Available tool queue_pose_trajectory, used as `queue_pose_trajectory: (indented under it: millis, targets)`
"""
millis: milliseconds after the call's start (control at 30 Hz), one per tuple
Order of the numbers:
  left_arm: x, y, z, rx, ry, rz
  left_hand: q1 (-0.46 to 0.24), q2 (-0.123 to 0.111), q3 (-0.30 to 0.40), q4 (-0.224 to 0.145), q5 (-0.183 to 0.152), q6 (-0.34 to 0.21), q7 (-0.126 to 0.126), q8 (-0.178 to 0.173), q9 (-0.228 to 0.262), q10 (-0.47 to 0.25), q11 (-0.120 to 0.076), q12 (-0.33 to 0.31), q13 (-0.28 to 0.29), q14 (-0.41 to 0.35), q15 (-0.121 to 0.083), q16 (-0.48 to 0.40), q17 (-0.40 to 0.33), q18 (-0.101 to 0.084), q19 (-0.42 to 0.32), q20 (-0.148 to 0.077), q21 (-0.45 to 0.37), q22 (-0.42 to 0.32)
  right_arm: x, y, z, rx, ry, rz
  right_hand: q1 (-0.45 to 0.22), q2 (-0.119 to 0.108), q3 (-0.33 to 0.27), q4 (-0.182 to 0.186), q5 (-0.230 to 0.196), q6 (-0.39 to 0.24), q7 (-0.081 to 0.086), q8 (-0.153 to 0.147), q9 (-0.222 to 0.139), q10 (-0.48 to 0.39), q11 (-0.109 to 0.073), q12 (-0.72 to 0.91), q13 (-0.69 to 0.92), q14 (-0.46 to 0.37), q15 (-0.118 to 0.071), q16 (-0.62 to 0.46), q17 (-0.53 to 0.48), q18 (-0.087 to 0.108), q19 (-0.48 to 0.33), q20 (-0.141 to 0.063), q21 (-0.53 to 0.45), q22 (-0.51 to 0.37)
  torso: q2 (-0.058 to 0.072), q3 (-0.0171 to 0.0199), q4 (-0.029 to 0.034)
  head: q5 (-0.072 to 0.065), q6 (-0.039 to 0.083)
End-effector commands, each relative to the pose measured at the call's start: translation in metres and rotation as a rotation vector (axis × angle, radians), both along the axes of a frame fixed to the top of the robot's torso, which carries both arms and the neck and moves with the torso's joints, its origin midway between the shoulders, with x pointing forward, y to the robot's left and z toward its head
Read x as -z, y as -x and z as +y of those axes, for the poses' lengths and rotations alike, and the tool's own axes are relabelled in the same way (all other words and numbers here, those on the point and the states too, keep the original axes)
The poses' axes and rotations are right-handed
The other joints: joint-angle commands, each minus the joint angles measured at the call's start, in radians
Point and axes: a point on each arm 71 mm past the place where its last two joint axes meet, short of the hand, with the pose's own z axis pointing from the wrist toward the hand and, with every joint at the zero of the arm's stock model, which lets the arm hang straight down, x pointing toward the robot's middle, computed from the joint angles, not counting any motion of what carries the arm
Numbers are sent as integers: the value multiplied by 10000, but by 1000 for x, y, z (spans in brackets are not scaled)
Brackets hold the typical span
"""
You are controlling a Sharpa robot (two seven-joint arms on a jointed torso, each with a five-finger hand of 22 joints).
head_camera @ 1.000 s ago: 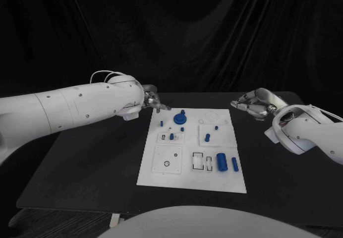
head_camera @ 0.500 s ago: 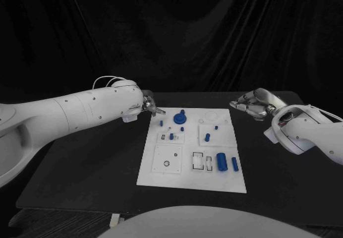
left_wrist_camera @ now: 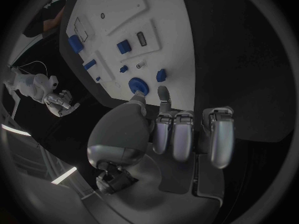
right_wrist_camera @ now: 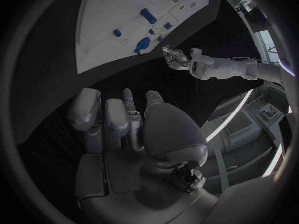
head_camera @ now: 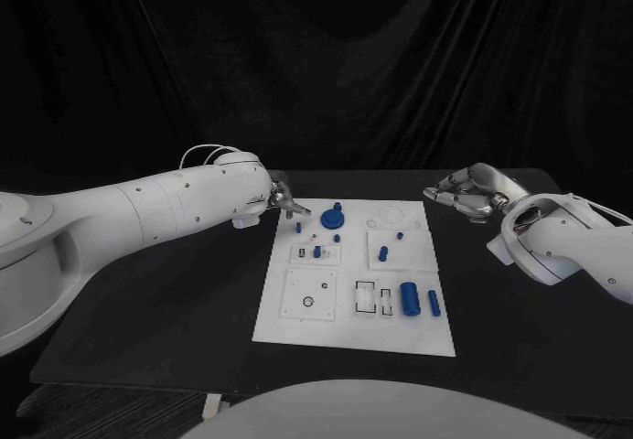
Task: Assemble the parts on the task board
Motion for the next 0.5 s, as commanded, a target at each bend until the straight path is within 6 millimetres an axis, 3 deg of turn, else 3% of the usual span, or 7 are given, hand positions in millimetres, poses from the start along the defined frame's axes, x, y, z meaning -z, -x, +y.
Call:
queue_pose_trajectory:
  millis: [33, 500]
  targets:
    - [4, 1, -2, 202, 77, 162, -64, -32, -61, 19, -40, -59, 21, -29, 10, 1039, -34, -6, 2632, 1074, -44, 27, 2635, -64, 463, -53, -20, 2195, 2, 0, 0, 27, 42, 118, 109, 35, 6, 57, -50, 75, 16, 30, -13, 489, -6, -34, 343, 249, -71, 35, -6, 14, 284, 57, 30, 629, -5, 8, -1, -14, -2]
    - [13, 1, 1, 76, -40, 352, -20, 14, -53, 9, -20, -78, 24, -48, 9, 1039, -28, -6, 2632, 1074, -37, 27, 2635, -55, 438, -48, -51, 2180, 3, 0, 0, 8, 60, 170, 116, 37, 8, 56, -44, 79, 14, 32, -13, 487, -5, -37, 336, 249, -71, 31, -13, 17, 283, 57, 18, 626, -9, 4, -5, 33, -2]
